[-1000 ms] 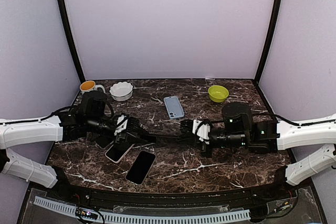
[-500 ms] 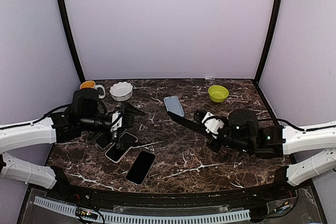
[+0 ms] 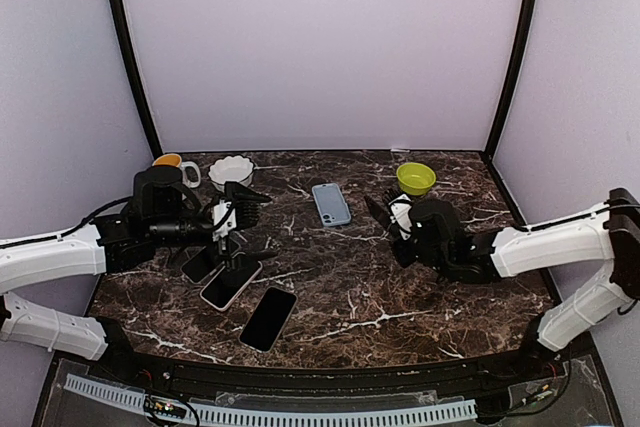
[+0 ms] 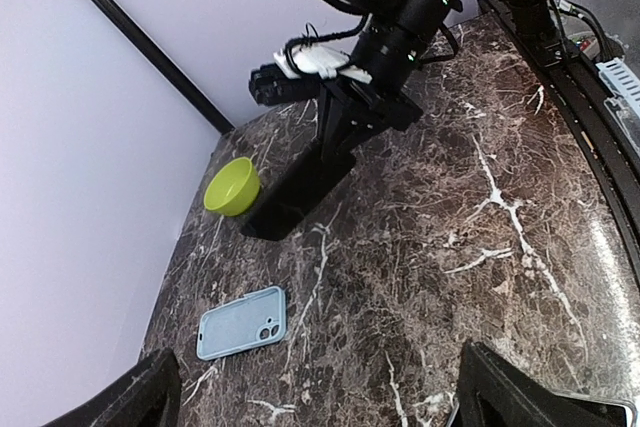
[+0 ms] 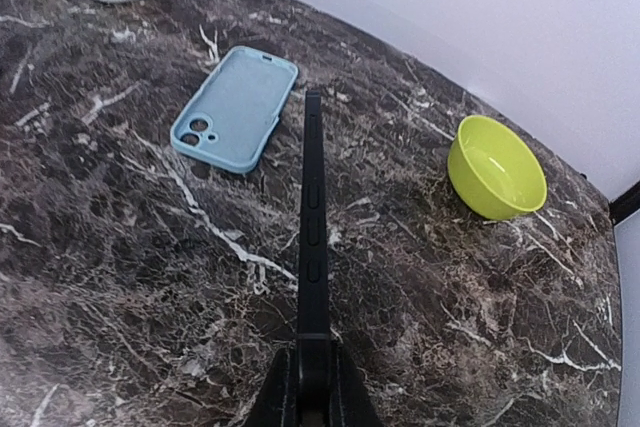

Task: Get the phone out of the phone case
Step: Place the phone at the center of the board.

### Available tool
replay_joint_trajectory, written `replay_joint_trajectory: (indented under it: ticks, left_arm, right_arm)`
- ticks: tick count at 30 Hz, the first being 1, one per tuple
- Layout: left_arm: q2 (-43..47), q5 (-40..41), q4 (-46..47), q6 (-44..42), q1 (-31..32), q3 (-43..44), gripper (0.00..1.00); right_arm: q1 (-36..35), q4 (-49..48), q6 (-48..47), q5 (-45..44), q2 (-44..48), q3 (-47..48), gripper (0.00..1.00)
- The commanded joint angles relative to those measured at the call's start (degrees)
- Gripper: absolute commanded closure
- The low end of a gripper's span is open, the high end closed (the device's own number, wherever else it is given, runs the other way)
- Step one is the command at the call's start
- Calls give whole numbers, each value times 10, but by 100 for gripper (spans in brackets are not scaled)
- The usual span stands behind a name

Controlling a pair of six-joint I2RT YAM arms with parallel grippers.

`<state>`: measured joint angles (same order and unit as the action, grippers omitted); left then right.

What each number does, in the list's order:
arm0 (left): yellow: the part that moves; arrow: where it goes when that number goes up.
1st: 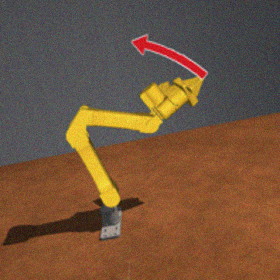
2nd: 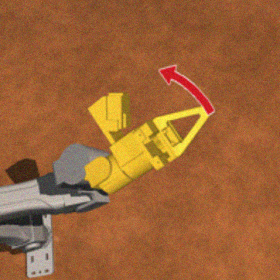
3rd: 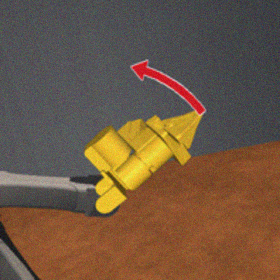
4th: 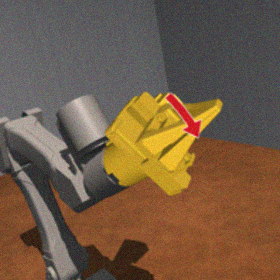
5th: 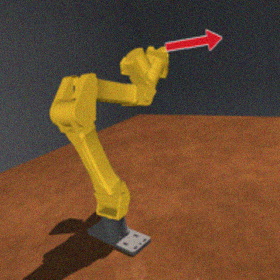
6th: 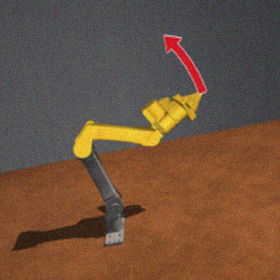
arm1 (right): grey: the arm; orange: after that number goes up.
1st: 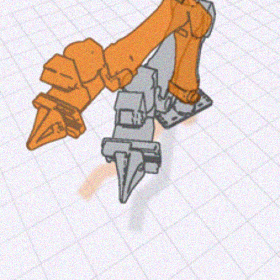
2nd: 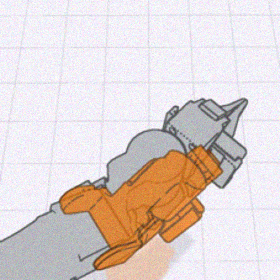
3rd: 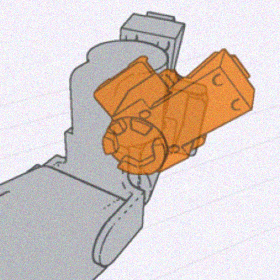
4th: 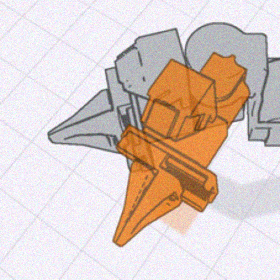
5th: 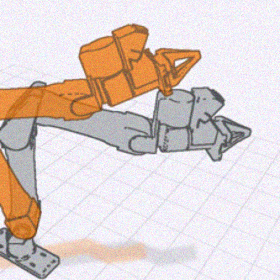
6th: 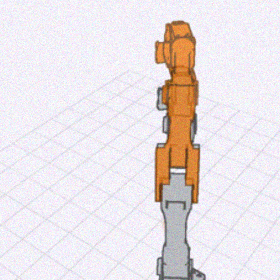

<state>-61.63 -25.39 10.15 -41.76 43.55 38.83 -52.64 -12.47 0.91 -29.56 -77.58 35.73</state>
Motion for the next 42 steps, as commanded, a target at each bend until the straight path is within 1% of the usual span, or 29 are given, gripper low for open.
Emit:
replay_joint_trajectory:
  ticks: [1, 4, 9, 14, 18, 21, 28, 37, 39, 42]
  left_arm:
    - [12, 23, 18, 10, -1, -9, 1]
    - [13, 23, 16, 12, -1, -8, 1]
    - [14, 28, 15, 9, -1, -10, 1]
    - [19, 26, 12, 6, -1, -11, 1]
    - [21, 20, 10, 8, -1, -11, 1]
    - [21, 17, 7, 7, -1, -10, 1]
    - [23, 16, 5, 2, -1, -11, 1]
    - [22, 10, 0, 1, -1, -9, 1]
    - [22, 10, 0, 1, -1, -9, 1]
    - [22, 8, -1, 5, -1, -8, 1]
  right_arm:
    - [15, -99, -74, -47, -87, 60, 100]
    - [28, -148, -139, -68, -147, 88, 100]
    - [30, -184, -251, -81, -235, 138, 100]
    - [32, -206, -349, -101, -305, 168, 100]
    - [42, -216, -401, -98, -340, 183, 100]
    - [50, -204, -437, -96, -365, 203, 100]
    - [67, -111, -452, -63, -404, 253, 100]
    - [80, -43, -451, -39, -437, 295, 100]
    - [82, -37, -446, -29, -438, 298, 93]
    - [89, -27, -431, -12, -437, 301, 89]
